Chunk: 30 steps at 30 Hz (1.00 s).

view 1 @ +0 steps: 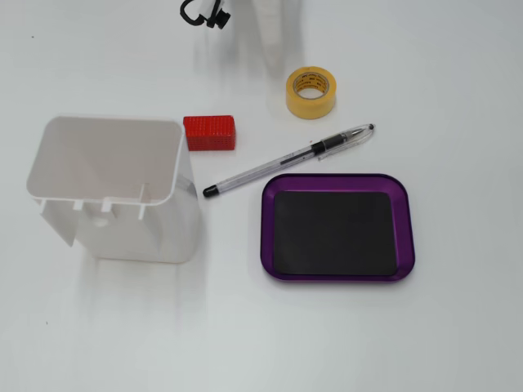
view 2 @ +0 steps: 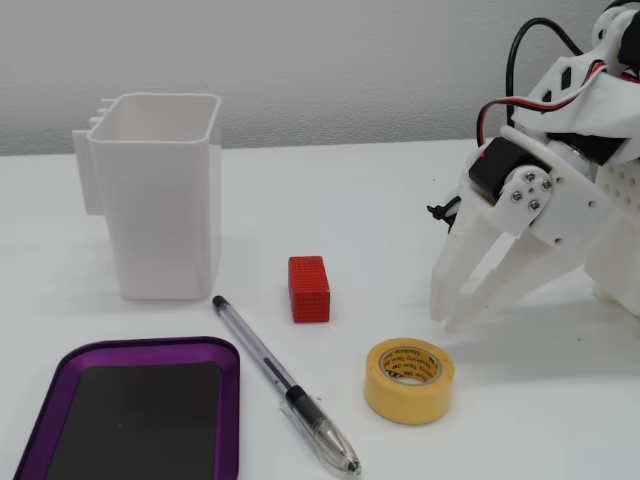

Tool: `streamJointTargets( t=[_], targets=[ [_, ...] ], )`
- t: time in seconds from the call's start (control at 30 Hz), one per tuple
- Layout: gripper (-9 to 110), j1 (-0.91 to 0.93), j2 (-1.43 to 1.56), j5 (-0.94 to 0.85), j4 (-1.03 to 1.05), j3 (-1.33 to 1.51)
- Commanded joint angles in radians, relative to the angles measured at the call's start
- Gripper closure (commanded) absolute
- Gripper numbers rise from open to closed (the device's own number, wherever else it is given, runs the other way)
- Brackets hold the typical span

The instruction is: Pick up the yellow tape and place it in the box.

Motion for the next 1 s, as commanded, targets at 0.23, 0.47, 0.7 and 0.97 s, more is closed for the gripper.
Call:
streamJointTargets(
  t=[0.23,0.47,0.7,0.97],
  targets=[
    [102,-0.002,0.114,0.002,-0.005,0.006],
    [102,-0.002,0.114,0.002,-0.005,0.006],
    [102,0.005,0.114,-0.002,-0.006,0.006],
    [95,0.020,0.110,-0.275,-0.018,-0.018]
  ],
)
